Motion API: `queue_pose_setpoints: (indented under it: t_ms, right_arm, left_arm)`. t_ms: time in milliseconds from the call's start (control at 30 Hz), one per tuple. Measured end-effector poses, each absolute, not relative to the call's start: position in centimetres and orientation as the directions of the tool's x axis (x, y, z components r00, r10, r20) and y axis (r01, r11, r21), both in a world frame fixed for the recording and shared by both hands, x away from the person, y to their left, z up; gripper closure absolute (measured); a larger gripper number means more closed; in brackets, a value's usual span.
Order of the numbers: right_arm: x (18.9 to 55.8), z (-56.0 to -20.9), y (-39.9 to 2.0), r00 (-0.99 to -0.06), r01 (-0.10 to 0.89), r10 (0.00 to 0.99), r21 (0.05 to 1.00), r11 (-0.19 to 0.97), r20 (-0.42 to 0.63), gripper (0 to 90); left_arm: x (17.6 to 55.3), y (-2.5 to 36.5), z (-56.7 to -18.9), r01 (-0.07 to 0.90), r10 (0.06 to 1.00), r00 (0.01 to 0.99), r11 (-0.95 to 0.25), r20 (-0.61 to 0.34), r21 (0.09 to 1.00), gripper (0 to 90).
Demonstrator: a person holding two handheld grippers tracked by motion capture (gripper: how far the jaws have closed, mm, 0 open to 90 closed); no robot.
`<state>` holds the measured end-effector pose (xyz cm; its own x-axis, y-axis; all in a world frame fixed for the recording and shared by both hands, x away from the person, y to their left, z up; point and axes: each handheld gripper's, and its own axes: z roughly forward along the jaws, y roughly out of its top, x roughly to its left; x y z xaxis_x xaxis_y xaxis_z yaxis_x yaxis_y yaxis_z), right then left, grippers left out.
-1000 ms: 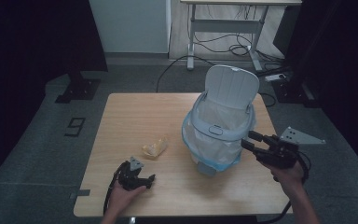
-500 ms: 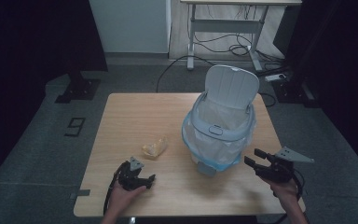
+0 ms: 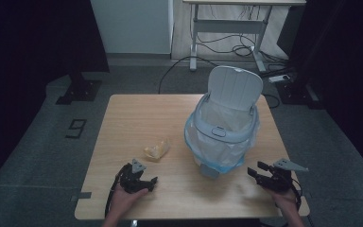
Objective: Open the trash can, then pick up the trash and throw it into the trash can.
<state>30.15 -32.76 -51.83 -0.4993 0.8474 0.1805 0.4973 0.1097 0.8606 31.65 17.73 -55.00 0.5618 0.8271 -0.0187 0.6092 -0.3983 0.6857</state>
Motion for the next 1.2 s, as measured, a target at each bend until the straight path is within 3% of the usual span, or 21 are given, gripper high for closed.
queue_pose_setpoints:
  t_ms: [633, 867, 1200]
  right_arm:
    - [30.2, -52.6, -32.7, -0.493, 0.513, 0.853, 0.849, 0.125, 0.172, 38.8]
    - [30.2, -52.5, -33.1, -0.481, 0.517, 0.857, 0.849, 0.108, 0.184, 39.0]
    - [30.3, -52.3, -33.4, -0.476, 0.521, 0.856, 0.849, 0.088, 0.203, 39.2]
  left_arm:
    - [31.5, 18.6, -53.5, 0.608, 0.855, 0.517, -0.332, -0.042, 0.721, 15.8]
    - [32.5, 18.6, -52.1, 0.611, 0.862, 0.498, -0.270, -0.096, 0.744, 14.2]
    - [35.4, 17.7, -49.8, 0.596, 0.862, 0.498, -0.261, -0.094, 0.759, 14.4]
